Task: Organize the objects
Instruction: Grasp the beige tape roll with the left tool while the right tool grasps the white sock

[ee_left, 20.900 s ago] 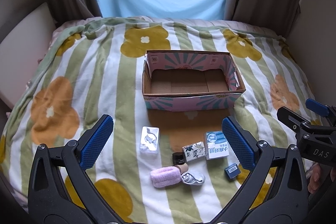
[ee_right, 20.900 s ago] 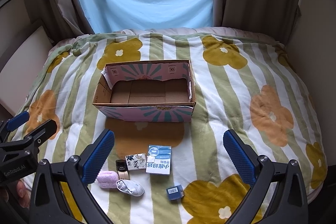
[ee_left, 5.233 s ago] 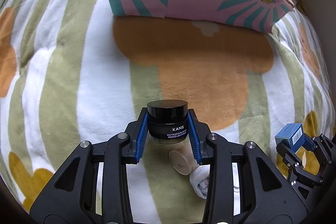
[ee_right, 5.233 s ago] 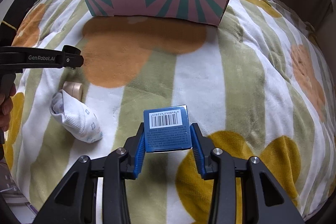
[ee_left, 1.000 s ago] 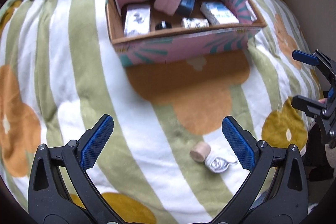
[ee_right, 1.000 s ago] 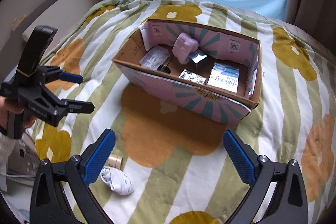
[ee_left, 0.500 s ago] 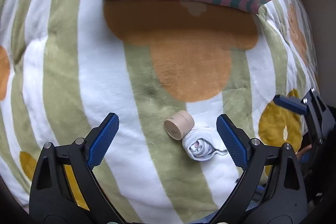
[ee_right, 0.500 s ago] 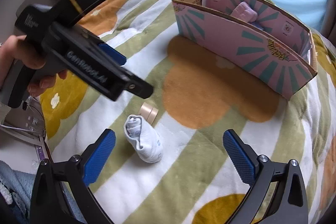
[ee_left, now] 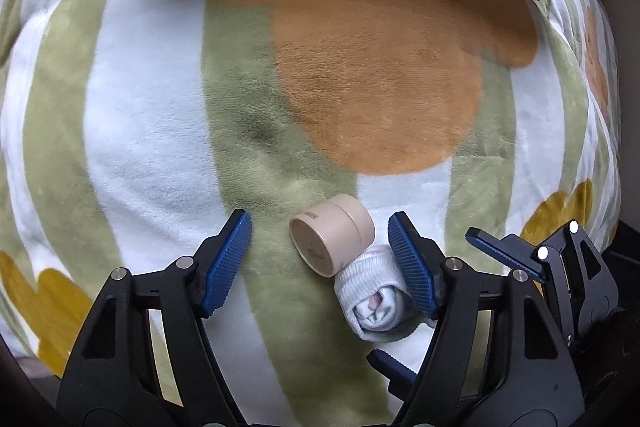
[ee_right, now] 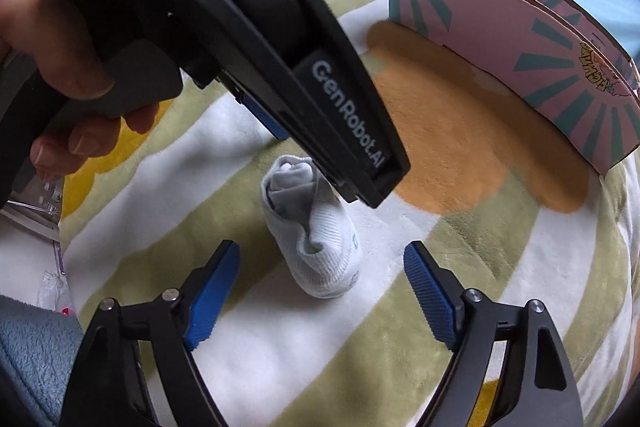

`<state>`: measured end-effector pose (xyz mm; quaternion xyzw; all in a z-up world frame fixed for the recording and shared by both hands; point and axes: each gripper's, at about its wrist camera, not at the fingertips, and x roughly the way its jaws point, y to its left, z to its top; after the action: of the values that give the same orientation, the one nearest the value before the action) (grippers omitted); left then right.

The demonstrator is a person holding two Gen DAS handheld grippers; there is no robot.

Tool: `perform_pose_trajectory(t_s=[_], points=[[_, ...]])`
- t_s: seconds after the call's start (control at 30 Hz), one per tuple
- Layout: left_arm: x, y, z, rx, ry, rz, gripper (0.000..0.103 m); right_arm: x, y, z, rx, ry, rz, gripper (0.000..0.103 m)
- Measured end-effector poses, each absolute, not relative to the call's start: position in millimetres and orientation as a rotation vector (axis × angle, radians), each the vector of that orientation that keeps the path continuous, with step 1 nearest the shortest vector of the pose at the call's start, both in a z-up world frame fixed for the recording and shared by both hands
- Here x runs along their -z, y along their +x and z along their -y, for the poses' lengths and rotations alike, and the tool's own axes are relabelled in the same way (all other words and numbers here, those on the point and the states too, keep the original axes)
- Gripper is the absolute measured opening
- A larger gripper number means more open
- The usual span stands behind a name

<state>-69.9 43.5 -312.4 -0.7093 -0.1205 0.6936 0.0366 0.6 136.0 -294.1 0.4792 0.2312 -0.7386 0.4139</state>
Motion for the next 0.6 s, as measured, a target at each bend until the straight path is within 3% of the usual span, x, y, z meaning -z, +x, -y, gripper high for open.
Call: perform_pose_trajectory(t_s=[0.1,0.2,0.47,0.6], points=[[314.6,-67.9,-43.0,-2.149,-2.177,0.387,0.066,298.9,0.4,-132.4,1.85,1.197,-0.595,0.075],[316.2,-66.1,-43.1,-2.16,-2.188,0.374,0.055,305.3,-1.9,-130.2,1.838,1.212,-0.578,0.073],[313.4,-59.6,-36.5,-2.168,-2.182,0.382,0.035,319.1,-6.6,-125.9,1.822,1.242,-0.577,0.046],[309.3,-57.7,-38.5,-2.163,-2.164,0.393,0.027,318.9,-10.1,-126.8,1.829,1.236,-0.585,0.04]])
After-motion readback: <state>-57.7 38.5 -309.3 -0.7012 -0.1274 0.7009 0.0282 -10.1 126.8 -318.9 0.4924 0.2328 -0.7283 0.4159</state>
